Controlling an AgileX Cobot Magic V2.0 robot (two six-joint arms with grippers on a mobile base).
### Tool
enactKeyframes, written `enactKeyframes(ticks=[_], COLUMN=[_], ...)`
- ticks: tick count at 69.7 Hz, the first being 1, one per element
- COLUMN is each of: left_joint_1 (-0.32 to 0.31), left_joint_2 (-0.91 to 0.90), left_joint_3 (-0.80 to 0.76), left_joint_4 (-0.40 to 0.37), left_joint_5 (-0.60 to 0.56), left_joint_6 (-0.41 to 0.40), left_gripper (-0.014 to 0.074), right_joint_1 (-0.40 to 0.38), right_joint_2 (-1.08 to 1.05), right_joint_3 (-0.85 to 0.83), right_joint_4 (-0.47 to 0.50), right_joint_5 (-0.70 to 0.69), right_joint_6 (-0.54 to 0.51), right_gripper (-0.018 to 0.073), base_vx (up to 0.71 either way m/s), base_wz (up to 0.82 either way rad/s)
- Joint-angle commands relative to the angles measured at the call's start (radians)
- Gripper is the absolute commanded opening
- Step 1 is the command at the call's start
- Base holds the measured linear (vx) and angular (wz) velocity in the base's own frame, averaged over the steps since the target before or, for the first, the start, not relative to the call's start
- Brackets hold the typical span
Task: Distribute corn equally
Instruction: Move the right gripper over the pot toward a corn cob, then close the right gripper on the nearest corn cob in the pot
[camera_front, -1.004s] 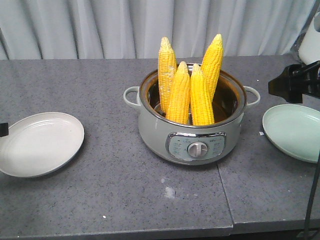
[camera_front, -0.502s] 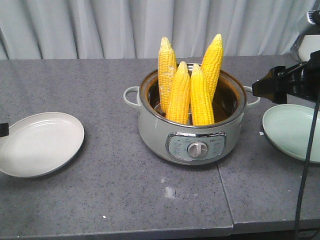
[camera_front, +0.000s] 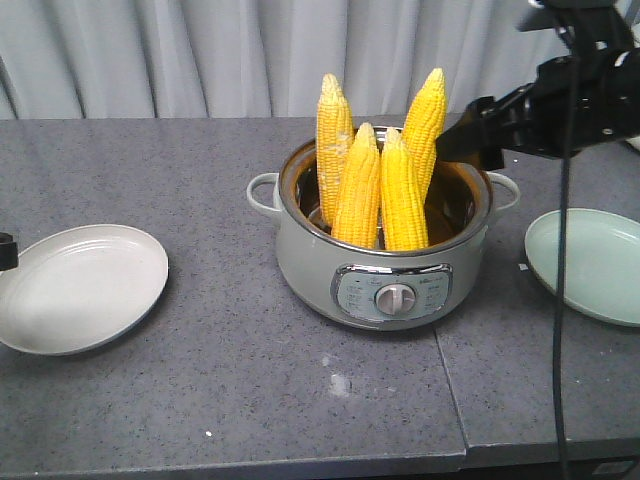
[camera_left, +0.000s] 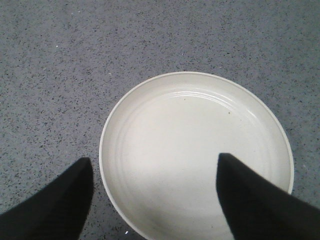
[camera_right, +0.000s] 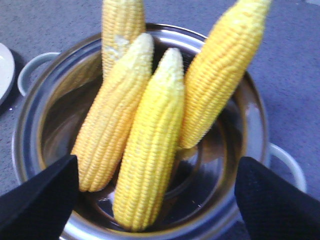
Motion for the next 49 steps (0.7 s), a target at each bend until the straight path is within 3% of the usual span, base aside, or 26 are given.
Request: enactKeyframes(ticks=[1,12,49], left_joint_1=[-0.007,-0.007,-0.007], left_joint_2=[-0.013,-0.013,-0.013], left_joint_3=[-0.034,-0.034,-0.034], left_joint_4=[-0.004,-0.004,-0.004], left_joint_5=[-0.062,-0.062,-0.062], left_joint_6=[0.000,-0.001,-0.001], left_gripper=[0.0623,0.0612,0.0504], right_joint_1=[0.042,0.060,0.098], right_joint_2=[0.011,0.097,0.221], right_joint_3=[-0.069,-0.136,-0.184], right_joint_4=[-0.036,-0.091,-0.136], right_joint_5=[-0.055,-0.036,0.035], right_joint_6=[0.055,0.157,0.160], right_gripper=[0.0578,0.0578,0.0578], base_vx=[0.00,0.00,0.00], base_wz=[0.00,0.00,0.00])
